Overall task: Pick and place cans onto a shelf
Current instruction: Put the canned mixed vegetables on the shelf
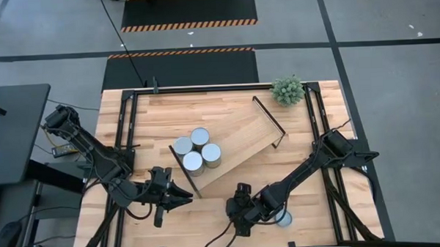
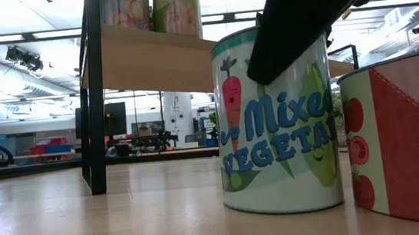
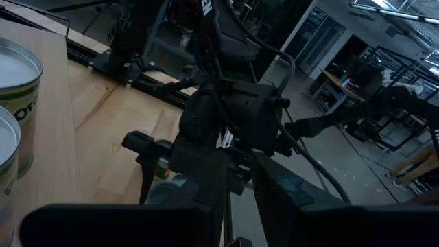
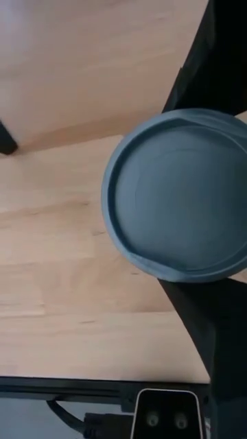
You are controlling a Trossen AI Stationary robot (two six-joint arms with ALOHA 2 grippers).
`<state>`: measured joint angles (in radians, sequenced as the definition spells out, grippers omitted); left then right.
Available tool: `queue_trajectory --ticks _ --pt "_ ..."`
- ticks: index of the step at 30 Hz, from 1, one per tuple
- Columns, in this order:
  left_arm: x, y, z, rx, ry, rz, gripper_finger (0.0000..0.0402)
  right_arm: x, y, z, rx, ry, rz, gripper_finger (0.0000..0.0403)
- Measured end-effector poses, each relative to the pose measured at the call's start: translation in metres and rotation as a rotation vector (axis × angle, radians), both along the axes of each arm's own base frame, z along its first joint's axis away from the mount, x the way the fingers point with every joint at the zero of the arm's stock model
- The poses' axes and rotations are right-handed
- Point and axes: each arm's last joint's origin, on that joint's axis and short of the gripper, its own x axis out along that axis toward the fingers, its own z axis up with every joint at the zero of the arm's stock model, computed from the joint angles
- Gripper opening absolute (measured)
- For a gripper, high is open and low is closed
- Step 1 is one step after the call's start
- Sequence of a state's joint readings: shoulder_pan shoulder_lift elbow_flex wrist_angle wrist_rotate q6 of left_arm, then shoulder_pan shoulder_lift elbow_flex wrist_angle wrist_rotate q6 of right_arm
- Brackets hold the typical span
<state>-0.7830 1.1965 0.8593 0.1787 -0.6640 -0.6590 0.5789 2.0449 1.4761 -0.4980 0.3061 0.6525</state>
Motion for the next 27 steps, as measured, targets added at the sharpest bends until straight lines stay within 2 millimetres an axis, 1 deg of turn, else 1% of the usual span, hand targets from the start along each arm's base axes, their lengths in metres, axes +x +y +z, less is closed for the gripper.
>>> queue_trajectory --ticks 3,5,8,12,14,20,24,27 --pt "0.0 0.0 0.0 0.0 0.0 0.0 0.0078 0.002 -0.003 0.001 0.007 0.01 0.024 0.0293" --pt "0.0 0.0 0.0 0.0 0.0 0.0 0.0078 0.003 -0.006 0.003 0.012 0.018 0.051 0.0293" --pt "0.0 0.0 0.0 -0.006 0.001 0.0 0.0078 0.001 -0.011 0.014 0.004 0.02 0.092 0.0293" --pt "0.0 0.0 0.0 -0.006 0.001 0.001 0.0078 -0.009 -0.021 0.04 -0.03 0.019 0.142 0.0293" --pt "0.0 0.0 0.0 -0.002 0.0 0.003 0.0078 -0.016 -0.026 0.056 -0.044 0.014 0.171 0.0293" --pt "0.0 0.001 -0.001 0.011 0.008 0.023 0.0078 -0.038 -0.049 0.115 -0.055 -0.095 0.26 0.0293" --pt "0.0 0.001 -0.001 0.01 0.008 0.024 0.0078 -0.053 -0.072 0.147 -0.076 -0.149 0.274 0.0293" --pt "0.0 0.001 -0.001 0.007 0.008 0.025 0.0078 -0.058 -0.092 0.158 -0.113 -0.147 0.263 0.0293"
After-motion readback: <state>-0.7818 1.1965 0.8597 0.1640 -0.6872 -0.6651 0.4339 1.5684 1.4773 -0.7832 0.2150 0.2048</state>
